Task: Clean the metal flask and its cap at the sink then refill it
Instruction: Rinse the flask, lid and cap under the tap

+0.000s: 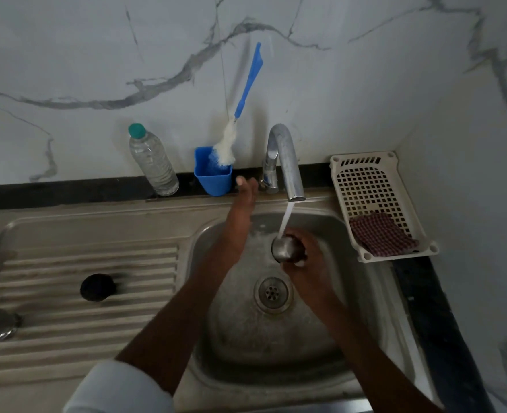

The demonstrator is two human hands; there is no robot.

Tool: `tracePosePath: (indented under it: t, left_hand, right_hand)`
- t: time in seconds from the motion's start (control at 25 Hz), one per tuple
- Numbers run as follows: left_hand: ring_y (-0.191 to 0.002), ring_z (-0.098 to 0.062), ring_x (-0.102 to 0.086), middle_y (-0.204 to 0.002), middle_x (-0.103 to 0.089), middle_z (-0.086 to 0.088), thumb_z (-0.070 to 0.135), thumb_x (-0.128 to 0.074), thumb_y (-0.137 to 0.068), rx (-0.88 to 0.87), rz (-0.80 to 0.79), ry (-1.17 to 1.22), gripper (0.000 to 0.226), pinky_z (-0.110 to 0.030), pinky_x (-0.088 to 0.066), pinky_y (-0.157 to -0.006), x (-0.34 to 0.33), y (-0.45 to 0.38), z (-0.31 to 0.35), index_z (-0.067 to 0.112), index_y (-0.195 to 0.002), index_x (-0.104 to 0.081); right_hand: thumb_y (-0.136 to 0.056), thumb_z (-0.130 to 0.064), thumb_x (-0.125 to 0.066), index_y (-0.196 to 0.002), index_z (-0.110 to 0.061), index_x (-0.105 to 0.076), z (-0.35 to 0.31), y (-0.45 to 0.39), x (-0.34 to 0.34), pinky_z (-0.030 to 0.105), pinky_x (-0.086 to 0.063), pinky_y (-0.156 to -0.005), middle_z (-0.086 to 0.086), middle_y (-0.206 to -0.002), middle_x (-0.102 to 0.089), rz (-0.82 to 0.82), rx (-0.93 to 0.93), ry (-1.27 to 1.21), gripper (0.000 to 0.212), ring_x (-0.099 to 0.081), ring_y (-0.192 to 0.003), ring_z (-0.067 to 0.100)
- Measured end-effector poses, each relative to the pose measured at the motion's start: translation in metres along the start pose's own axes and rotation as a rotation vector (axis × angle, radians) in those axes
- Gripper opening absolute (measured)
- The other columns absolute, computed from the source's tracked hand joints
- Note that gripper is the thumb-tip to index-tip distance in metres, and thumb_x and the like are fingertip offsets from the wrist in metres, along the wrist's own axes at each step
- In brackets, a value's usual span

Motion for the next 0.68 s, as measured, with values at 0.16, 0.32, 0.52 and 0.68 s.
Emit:
tracePosePath:
  t: [0.16,0.32,0.52,0.68]
  left_hand:
    - [-0.161,-0.012,-0.01,-0.175,-0.013,0.01,0.09,-0.018,-0.09,0.055,-0.083,-0.053,0.098,-0.03,-0.009,-0.123,-0.033,0.004,0.016,0.03,-0.167,-0.017]
    - [-0.161,-0.013,-0.01,-0.174,-0.013,0.008,0.074,-0.013,-0.102,0.014,-0.104,-0.162,0.078,-0.024,-0.005,-0.12,-0.022,0.005,0.02,0.031,-0.166,-0.018]
    - [-0.149,-0.01,-0.033,-0.16,-0.039,0.011,0.058,-0.021,-0.11,-0.052,0.179,-0.172,0.057,-0.041,-0.02,-0.127,0.004,0.047,-0.008,0.035,-0.159,-0.04]
    - [-0.103,-0.001,-0.068,-0.113,-0.072,0.011,0.067,-0.035,-0.105,-0.103,0.414,-0.368,0.045,-0.045,-0.056,-0.099,0.036,0.097,-0.074,0.04,-0.123,-0.066]
  right_hand:
    - [-0.076,-0.002,-0.083,-0.124,-0.033,-0.062,-0.005,0.011,0.022,0.018,-0.053,-0.086,-0.025,-0.121,-0.059,0.02,0.043,0.033,0.061,-0.061,-0.114,0.001]
    - [-0.08,-0.022,-0.086,-0.128,-0.026,-0.062,-0.037,0.019,0.03,0.023,-0.055,-0.084,-0.014,-0.119,-0.059,0.107,0.177,0.157,0.054,-0.062,-0.103,0.005]
    - [-0.087,-0.026,-0.08,-0.13,-0.014,-0.061,-0.037,0.035,0.019,0.017,-0.05,-0.089,0.001,-0.128,-0.053,0.219,0.315,0.22,0.049,-0.06,-0.108,0.012]
    - [-0.082,-0.032,-0.082,-0.132,-0.022,-0.06,0.001,0.045,0.003,0.012,-0.038,-0.088,0.0,-0.132,-0.055,-0.018,-0.012,0.414,0.056,-0.061,-0.112,0.017]
Point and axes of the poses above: each hand's wrist, its own y-axis away from the middle knuckle, its own x-axis out of the back of the hand, z = x × y, the point moved 1 cm from there along -y, towards the middle knuckle
